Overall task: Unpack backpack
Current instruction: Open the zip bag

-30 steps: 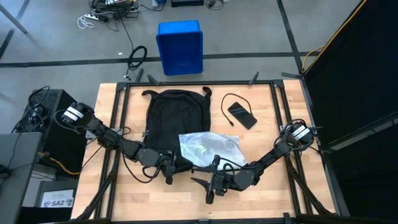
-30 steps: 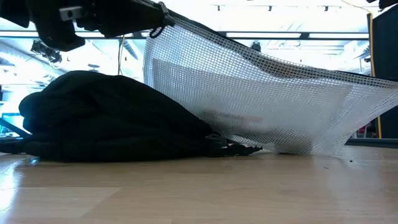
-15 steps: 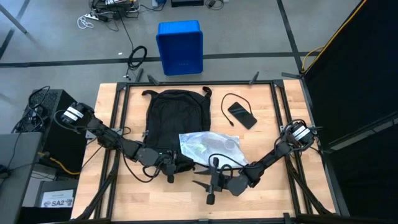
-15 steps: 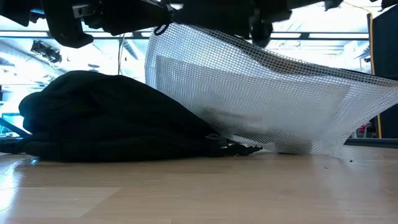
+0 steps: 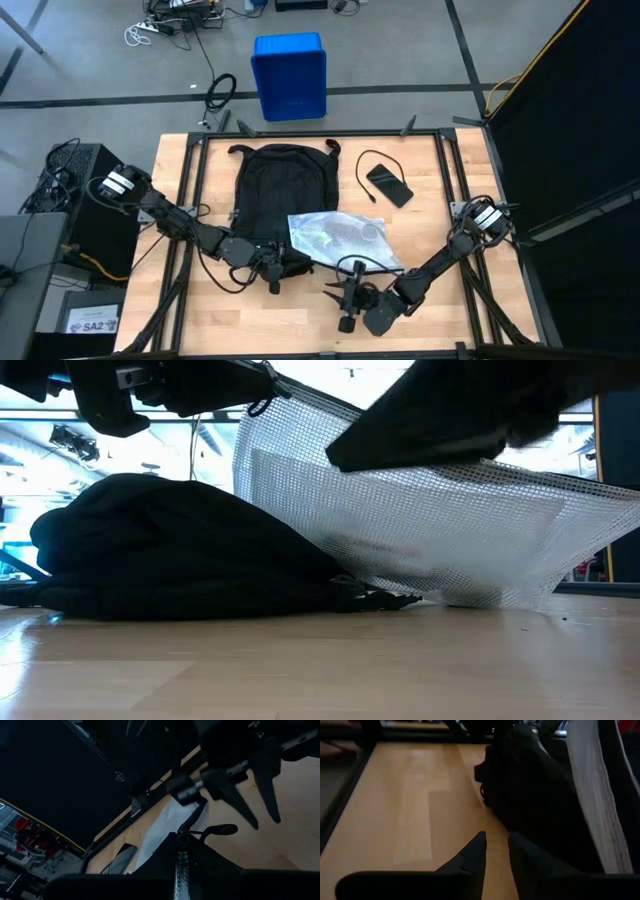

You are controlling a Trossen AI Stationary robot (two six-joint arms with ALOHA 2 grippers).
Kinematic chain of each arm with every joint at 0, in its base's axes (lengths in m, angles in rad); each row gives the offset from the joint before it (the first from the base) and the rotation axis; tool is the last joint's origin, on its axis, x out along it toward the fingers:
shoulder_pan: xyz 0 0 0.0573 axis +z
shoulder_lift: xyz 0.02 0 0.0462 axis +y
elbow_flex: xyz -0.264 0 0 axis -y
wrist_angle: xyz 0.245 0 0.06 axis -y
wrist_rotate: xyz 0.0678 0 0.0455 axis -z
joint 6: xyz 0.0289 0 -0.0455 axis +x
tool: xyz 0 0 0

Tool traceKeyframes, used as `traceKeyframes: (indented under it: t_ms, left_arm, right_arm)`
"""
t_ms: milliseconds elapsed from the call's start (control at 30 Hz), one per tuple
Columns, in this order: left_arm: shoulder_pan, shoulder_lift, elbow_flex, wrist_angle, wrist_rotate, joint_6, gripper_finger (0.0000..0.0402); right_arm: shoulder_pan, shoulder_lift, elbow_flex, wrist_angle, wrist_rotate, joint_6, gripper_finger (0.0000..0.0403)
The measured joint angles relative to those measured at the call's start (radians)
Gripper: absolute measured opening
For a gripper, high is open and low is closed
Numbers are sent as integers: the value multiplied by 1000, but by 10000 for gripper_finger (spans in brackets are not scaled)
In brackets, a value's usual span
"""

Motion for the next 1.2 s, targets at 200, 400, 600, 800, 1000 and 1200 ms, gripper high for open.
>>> traceKeyframes:
  t_ms: [200,400,600,800,1000,1200]
  left_arm:
    - [1,0,0,-1,0,-3,0]
    - [1,0,0,-16,0,-5,0]
    - [1,0,0,-17,0,-9,0]
    - [2,0,0,-16,0,-9,0]
    - [2,0,0,-16,0,-10,0]
    - [2,0,0,-16,0,-10,0]
  right_arm:
    - [-9,0,250,-399,-2,-14,34]
    - [-37,2,326,-484,-5,-60,31]
    - [-74,7,324,-510,-7,-102,52]
    - [-95,7,324,-542,-13,-35,101]
    - [-115,7,324,-540,-19,46,159]
    - [-141,7,324,-494,-72,55,197]
